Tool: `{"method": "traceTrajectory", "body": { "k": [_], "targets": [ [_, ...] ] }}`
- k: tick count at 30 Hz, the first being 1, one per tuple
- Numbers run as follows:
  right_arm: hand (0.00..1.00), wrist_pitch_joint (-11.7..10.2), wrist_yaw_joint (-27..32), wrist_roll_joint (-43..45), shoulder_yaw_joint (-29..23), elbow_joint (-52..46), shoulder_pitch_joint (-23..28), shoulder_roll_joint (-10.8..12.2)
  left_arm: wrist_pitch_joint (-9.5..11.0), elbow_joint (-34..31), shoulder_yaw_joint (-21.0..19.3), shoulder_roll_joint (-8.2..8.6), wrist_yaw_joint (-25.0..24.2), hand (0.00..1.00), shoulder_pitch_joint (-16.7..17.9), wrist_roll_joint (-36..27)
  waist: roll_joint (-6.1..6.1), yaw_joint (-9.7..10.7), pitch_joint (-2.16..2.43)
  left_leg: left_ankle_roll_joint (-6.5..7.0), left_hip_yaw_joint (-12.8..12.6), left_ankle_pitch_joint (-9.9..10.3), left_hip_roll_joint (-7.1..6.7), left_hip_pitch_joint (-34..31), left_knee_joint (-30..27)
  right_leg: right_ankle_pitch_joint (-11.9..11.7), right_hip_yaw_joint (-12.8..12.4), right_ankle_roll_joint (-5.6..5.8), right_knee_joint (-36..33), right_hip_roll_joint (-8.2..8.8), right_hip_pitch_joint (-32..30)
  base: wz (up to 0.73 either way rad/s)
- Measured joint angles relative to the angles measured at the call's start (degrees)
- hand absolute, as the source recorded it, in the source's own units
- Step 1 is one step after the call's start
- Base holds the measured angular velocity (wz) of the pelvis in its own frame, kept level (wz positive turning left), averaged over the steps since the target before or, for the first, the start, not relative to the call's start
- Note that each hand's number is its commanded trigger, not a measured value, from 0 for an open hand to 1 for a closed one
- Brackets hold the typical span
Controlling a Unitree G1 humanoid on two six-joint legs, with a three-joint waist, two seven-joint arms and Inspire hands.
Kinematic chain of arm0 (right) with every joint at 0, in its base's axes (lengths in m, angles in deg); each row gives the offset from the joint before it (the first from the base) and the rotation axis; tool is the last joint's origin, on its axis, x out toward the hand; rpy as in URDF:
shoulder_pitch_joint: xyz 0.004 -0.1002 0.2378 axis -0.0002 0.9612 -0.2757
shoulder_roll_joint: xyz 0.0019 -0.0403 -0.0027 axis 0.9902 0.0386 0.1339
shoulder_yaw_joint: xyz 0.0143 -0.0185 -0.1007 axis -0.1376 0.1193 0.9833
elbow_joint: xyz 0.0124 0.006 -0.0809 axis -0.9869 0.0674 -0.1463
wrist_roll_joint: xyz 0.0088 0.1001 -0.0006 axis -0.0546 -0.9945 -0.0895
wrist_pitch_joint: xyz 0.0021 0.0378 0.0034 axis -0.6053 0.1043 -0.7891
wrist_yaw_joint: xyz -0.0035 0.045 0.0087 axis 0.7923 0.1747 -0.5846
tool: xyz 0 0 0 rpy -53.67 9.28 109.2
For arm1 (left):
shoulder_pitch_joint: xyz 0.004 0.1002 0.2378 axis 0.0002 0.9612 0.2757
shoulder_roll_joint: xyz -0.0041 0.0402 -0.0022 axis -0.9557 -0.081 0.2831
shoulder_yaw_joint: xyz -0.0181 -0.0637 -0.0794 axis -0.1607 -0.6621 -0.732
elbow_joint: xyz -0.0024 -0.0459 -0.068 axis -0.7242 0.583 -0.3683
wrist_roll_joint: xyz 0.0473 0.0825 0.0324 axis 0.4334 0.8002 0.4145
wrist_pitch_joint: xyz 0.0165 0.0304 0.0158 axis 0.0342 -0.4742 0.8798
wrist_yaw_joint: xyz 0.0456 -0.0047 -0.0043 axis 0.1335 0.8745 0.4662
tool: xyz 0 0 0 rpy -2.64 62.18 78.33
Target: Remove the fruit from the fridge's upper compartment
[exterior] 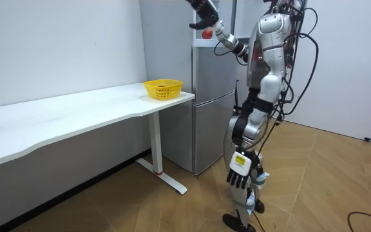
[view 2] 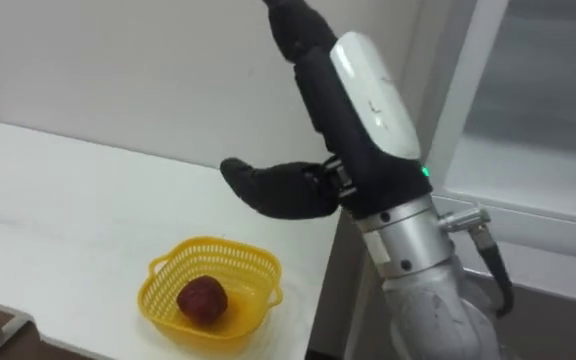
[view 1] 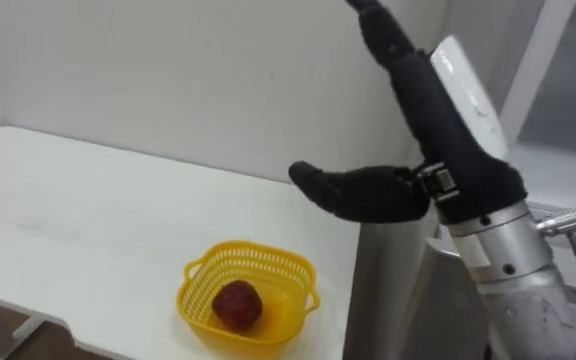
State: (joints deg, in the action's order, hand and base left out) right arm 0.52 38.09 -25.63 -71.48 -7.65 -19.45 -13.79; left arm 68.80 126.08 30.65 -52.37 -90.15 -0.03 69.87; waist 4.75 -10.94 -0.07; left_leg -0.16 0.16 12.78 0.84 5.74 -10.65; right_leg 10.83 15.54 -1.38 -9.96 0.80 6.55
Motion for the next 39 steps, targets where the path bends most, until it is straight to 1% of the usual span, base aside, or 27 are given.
{"method": "traceTrajectory", "body": {
  "k": [1, 2, 3, 4, 6, 7, 8, 10, 11, 13, 17, 20, 23, 27, 29, 36, 37, 39],
  "targets": [
    [0.0, -0.63, 0.94, -0.03, -0.83, -0.58, 0.04, 0.02, 0.16, 0.02, 0.04, 0.02, 0.57, 0.0, -0.31, -0.04, -0.12, 0.69, 0.01, 0.0, -0.31, 0.0, 0.04, 0.1, -0.01, -0.02, -0.46, -0.03, 0.0, -0.08, -0.04, -0.12],
    [0.0, -1.46, 1.74, -0.07, -1.68, -0.63, 0.28, 0.05, 0.74, 0.38, 0.04, 0.08, 1.29, 0.0, -0.63, -0.08, -0.28, 1.32, -0.06, 0.0, -0.71, 0.0, 0.07, 0.55, -0.02, -0.03, -1.1, -0.04, 0.0, -0.12, 0.2, -0.17],
    [0.0, -1.79, 1.96, -0.06, -2.45, -0.76, 0.75, 0.06, 0.85, 0.38, 0.04, 0.08, 1.49, 0.0, -0.78, -0.08, -0.37, 1.5, -0.09, 0.0, -1.02, 0.0, 0.11, 0.82, -0.02, -0.03, -1.19, -0.04, 0.0, -0.14, 0.37, -0.15],
    [0.0, -2.19, 3.0, -0.07, -3.87, -1.22, 1.87, 0.05, 1.24, 0.4, 0.02, 0.05, 1.93, 0.0, -0.89, -0.12, -0.48, 1.79, 0.02, 0.01, -1.4, 0.01, 0.13, 0.99, -0.01, -0.04, -1.19, -0.03, 0.0, -0.13, 0.56, -0.07],
    [0.0, -2.35, 4.48, -0.02, -5.56, -2.44, 3.46, 0.05, 1.73, 0.47, 0.01, 0.02, 2.05, 0.0, -1.08, -0.18, -0.62, 2.67, -0.01, 0.01, -1.98, 0.01, 0.2, 1.25, 0.02, -0.04, -1.4, -0.02, -0.03, -0.13, 0.67, -0.07],
    [0.0, -2.67, 5.0, 0.16, -6.38, -2.9, 4.39, 0.05, 1.95, 0.68, 0.04, 0.06, 2.03, 0.0, -1.07, -0.35, -0.91, 2.82, -0.15, 0.01, -2.64, 0.01, 0.32, 1.74, 0.04, -0.07, -1.5, -0.05, -0.13, -0.12, 0.82, -0.18],
    [0.0, -2.89, 5.15, 0.13, -6.89, -2.93, 4.81, 0.05, 2.05, 1.33, 0.15, 0.12, 1.98, 0.0, -1.1, -0.58, -1.2, 3.31, -0.15, 0.0, -3.06, 0.02, 0.41, 1.87, 0.08, -0.08, -1.54, -0.06, -0.26, -0.13, 0.84, -0.17],
    [0.0, -2.94, 5.88, 0.18, -7.61, -3.26, 5.15, 0.01, 2.06, 1.66, 0.18, 0.2, 1.98, 0.0, -1.08, -0.97, -1.44, 4.37, -0.06, -0.01, -3.09, 0.03, 0.5, 2.0, 0.37, -0.07, -1.45, -0.06, -0.7, -0.13, 0.53, -0.04],
    [0.0, -3.08, 6.33, 0.18, -8.32, -3.47, 5.46, 0.01, 2.08, 1.98, 0.17, 0.23, 1.98, 0.0, -1.19, -0.95, -1.75, 4.97, -0.07, -0.01, -3.08, 0.03, 0.51, 2.2, 0.54, -0.07, -1.44, -0.07, -0.69, -0.15, 0.47, 0.0],
    [0.0, -3.5, 7.37, 0.3, -9.77, -3.7, 6.44, 0.01, 2.15, 2.42, 0.14, 0.22, 2.01, 0.0, -1.16, -0.95, -1.88, 5.24, 0.01, -0.02, -3.12, 0.02, 0.49, 2.83, 0.86, -0.08, -1.51, -0.07, -0.76, -0.16, 0.81, 0.0],
    [0.0, -3.56, 9.06, 0.75, -12.76, -3.71, 6.71, 0.01, 2.2, 2.71, 0.14, 0.52, 1.81, 0.0, -0.03, -0.94, -2.21, 6.31, 0.01, -0.01, -3.13, 0.03, 0.44, 3.76, 1.09, -0.05, -1.58, -0.04, -0.69, -0.13, 1.82, 0.0],
    [0.0, -3.56, 10.17, 0.99, -14.65, -3.68, 6.71, 0.0, 2.22, 2.77, 0.14, 0.72, 1.48, 0.0, 0.21, -1.0, -2.13, 6.44, 0.05, -0.01, -3.3, 0.03, 0.41, 3.96, 1.08, -0.04, -1.97, -0.05, -0.69, -0.16, 1.95, -0.03],
    [0.0, -3.56, 10.59, 1.88, -15.26, -3.66, 6.75, 0.0, 2.31, 3.24, 0.19, 0.81, 1.15, 0.0, 0.18, -1.09, -2.01, 6.5, 0.06, 0.0, -3.53, 0.03, 0.39, 4.3, 1.07, 0.0, -2.58, -0.03, -0.7, -0.25, 1.79, -0.04],
    [0.0, -3.56, 12.01, 1.75, -16.31, -3.1, 6.84, -0.24, 2.31, 4.29, 0.09, 0.81, 1.13, 0.0, 0.22, -2.22, -1.6, 6.49, -0.02, 0.01, -3.69, 0.04, 0.35, 4.77, 1.12, 0.08, -2.53, 0.07, -0.64, -0.25, 2.67, -0.01],
    [0.0, -3.55, 12.5, 0.28, -16.74, -1.84, 6.84, -0.76, 2.3, 4.95, 0.05, 0.81, 1.13, 0.0, 0.31, -2.22, -1.28, 6.49, -0.03, 0.01, -3.66, 0.04, 0.3, 4.93, 1.11, 0.1, -2.49, 0.1, -0.66, -0.21, 2.88, 0.0],
    [0.0, -3.42, 12.67, -3.3, -17.98, 3.13, 6.85, -0.8, 2.27, 4.9, 0.09, 0.8, 1.19, 0.0, 0.92, -2.21, -0.9, 6.32, -0.19, 0.02, -3.25, 0.04, 0.23, 5.26, 1.07, 0.24, -2.42, 0.17, -0.61, -0.15, 3.42, 0.03],
    [0.0, -3.56, 12.99, -3.96, -18.3, 4.38, 6.84, -0.89, 2.25, 4.84, 0.06, 0.74, 1.18, 0.0, 0.99, -2.21, -0.76, 6.37, -0.19, 0.02, -3.06, 0.04, 0.21, 5.11, 1.02, 0.3, -2.07, 0.16, -0.6, -0.1, 3.39, 0.09],
    [0.0, -3.52, 13.38, -6.38, -18.45, 7.2, 6.84, -1.84, 2.25, 4.81, 0.06, 0.55, 1.13, 0.0, 1.07, -2.2, -0.55, 6.44, -0.18, 0.01, -2.67, 0.04, 0.17, 4.88, 0.99, 0.32, -1.38, 0.15, -0.53, 0.01, 3.28, 0.11]
  ]
}}
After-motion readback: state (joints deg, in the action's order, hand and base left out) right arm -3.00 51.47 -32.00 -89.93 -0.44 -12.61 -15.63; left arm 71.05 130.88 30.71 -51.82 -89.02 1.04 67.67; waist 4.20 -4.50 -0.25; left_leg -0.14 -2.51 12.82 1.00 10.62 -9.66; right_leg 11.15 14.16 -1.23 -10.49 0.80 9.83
